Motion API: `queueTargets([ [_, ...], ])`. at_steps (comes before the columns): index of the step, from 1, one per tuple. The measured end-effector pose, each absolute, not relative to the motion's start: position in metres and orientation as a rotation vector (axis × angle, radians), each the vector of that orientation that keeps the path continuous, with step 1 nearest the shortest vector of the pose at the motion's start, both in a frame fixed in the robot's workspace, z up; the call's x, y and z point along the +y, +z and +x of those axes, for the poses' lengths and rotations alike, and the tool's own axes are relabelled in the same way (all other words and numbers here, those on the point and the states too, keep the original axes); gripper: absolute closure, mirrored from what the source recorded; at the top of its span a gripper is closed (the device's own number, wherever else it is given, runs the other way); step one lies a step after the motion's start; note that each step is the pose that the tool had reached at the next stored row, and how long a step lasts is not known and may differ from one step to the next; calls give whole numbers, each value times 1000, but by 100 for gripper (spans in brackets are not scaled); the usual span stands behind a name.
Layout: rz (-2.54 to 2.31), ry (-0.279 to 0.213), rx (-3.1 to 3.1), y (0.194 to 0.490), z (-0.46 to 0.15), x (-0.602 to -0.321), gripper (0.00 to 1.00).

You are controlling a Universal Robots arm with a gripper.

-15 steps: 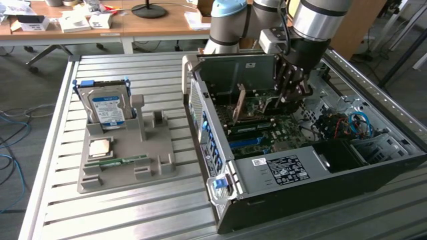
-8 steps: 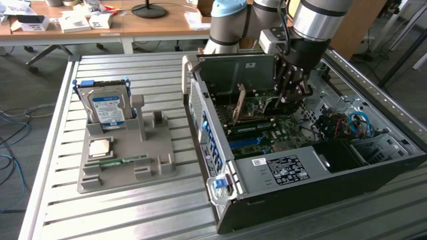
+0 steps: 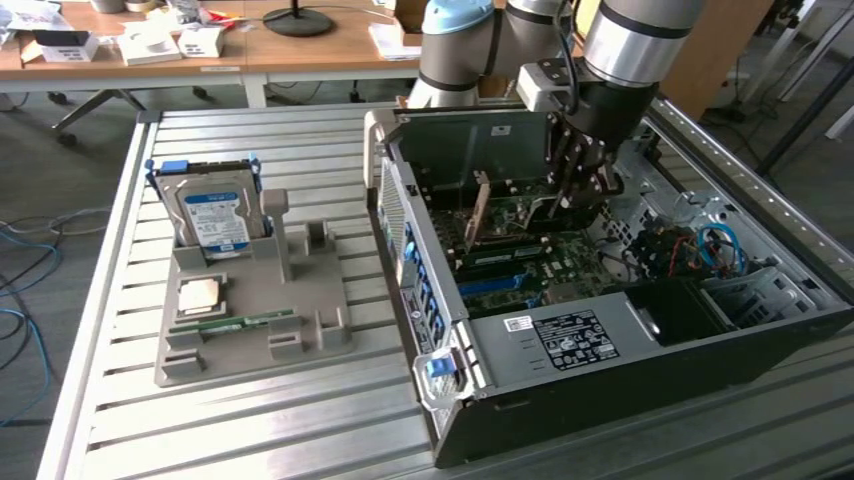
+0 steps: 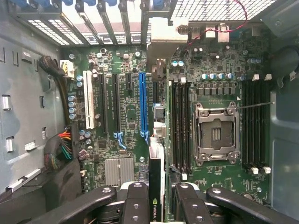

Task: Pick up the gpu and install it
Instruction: 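Insert the gpu into the slot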

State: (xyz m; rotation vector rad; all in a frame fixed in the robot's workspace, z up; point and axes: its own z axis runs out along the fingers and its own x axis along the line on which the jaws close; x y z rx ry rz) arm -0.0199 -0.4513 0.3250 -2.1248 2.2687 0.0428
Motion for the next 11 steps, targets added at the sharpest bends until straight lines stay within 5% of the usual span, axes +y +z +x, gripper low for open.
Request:
queueTargets([
  [11, -2125, 43, 2269, 325, -22, -451, 74],
])
